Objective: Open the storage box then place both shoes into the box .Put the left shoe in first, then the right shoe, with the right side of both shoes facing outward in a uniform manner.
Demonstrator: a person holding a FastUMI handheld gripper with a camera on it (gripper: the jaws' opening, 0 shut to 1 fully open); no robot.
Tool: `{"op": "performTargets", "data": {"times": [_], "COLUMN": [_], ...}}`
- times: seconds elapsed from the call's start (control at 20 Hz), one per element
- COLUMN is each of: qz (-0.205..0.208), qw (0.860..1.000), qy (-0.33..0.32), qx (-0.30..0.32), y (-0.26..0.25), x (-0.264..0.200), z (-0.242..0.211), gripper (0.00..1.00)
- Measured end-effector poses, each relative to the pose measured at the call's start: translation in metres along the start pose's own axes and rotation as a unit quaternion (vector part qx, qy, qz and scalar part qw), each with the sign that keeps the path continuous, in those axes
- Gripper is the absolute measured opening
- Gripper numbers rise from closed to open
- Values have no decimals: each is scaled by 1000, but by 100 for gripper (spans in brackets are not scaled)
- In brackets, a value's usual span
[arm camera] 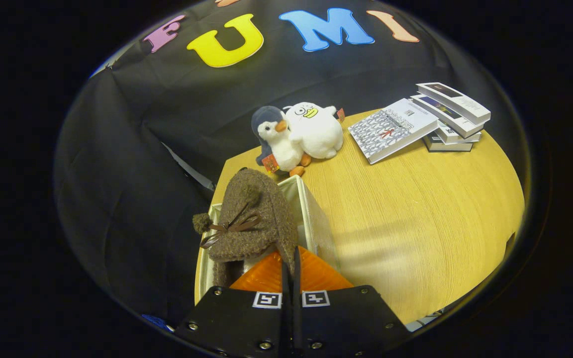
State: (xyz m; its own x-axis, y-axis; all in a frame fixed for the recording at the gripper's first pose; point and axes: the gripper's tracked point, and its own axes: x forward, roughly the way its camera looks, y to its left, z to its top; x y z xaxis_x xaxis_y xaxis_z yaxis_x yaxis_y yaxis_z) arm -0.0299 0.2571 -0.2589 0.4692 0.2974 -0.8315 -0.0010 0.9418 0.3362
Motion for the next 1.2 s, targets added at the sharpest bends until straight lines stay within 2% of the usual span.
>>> {"op": "performTargets", "data": {"times": [0.1,0.2,0.25,0.3,0.35,0.4,0.6,0.75,1.0,1.2], "qz": [-1,4,2,-2,-2,1,18,21,2,-24], "qw": [1000,1000,999,998,996,995,982,964,933,916], "qy": [-3,-23,-38,-49,-63,-77,-147,-211,-292,-335], "qx": [-10,-17,-30,-44,-58,-70,-121,-163,-208,-218], "y": [1,5,5,5,3,6,13,10,-13,-45], "x": [3,-5,-11,-15,-32,-29,-66,-103,-158,-193], "z": [-1,8,16,22,31,35,62,82,104,116], "gripper": [2,22,40,51,75,99,99,99,99,99]}}
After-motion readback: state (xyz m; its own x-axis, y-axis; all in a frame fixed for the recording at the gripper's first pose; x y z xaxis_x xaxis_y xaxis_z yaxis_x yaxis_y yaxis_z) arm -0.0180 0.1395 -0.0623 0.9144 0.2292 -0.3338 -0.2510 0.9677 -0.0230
